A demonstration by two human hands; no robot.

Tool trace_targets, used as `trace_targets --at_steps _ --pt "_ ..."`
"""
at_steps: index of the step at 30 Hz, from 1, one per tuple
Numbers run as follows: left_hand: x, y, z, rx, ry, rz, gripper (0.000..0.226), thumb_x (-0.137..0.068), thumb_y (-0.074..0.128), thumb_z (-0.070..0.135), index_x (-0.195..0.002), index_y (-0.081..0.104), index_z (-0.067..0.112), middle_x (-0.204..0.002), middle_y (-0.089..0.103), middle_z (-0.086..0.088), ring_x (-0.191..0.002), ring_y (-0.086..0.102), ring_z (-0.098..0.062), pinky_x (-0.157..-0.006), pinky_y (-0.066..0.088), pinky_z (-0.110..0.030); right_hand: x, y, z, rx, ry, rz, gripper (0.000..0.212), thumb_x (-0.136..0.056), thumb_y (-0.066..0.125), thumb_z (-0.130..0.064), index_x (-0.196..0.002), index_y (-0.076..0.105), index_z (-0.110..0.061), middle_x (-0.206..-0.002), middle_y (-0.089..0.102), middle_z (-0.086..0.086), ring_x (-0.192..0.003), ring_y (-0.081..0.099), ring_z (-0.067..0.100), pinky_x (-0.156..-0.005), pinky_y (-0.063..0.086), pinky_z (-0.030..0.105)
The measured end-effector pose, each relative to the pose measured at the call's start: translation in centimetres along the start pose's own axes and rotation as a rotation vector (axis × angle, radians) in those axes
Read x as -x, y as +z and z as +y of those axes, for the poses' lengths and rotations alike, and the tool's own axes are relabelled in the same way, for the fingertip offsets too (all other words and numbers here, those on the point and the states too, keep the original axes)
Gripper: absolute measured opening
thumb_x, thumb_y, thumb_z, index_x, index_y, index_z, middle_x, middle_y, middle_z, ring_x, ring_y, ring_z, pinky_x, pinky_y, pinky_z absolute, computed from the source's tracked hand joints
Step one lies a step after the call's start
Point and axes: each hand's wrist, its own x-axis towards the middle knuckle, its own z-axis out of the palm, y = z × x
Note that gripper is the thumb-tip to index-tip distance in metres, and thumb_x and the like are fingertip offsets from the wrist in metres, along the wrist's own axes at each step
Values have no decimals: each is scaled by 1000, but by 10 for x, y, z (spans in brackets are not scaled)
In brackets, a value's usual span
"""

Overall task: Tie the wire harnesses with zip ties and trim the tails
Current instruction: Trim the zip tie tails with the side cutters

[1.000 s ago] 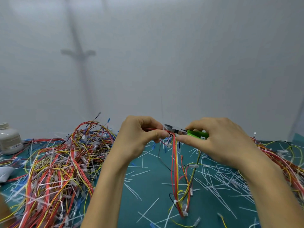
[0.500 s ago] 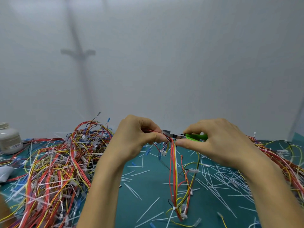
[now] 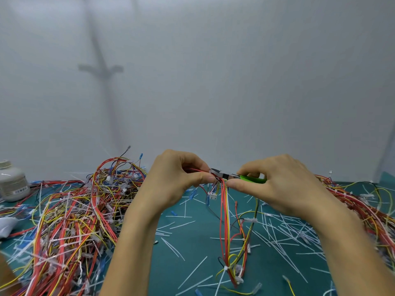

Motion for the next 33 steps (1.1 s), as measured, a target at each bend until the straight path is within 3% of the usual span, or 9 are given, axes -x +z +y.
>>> trace_targets --at_steps 7,14,29,33 --pt "0 0 1 -1 15 19 15 -69 87 17 -71 73 23 -66 73 9 -58 64 4 -59 48 -10 -1 2 0 3 7 10 74 -62 23 -93 -89 69 -41 -79 67 -13 -73 56 7 -61 42 26" --pt "0 1 1 0 10 29 16 -69 87 17 -70 73 24 -64 72 11 -57 64 5 -58 46 -8 -1 4 -1 0 10 24 76 -60 20 -94 -88 68 -43 -78 66 -15 -67 49 -3 -55 33 22" --pt "0 -1 -2 -7 -2 56 14 -69 87 18 -72 74 22 -67 74 8 -61 67 1 -59 48 -11 0 2 -5 1 45 40 69 -64 27 -91 -88 70 -42 -76 66 -15 -63 48 -1 -54 31 23" --pt "0 -3 -4 -18 18 115 12 -74 84 20 -76 72 20 -68 73 5 -62 68 -4 -61 51 -16 -1 1 -5 -90 92 100 71 -65 27 -89 -80 67 -32 -71 66 -9 -65 54 5 -56 37 26"
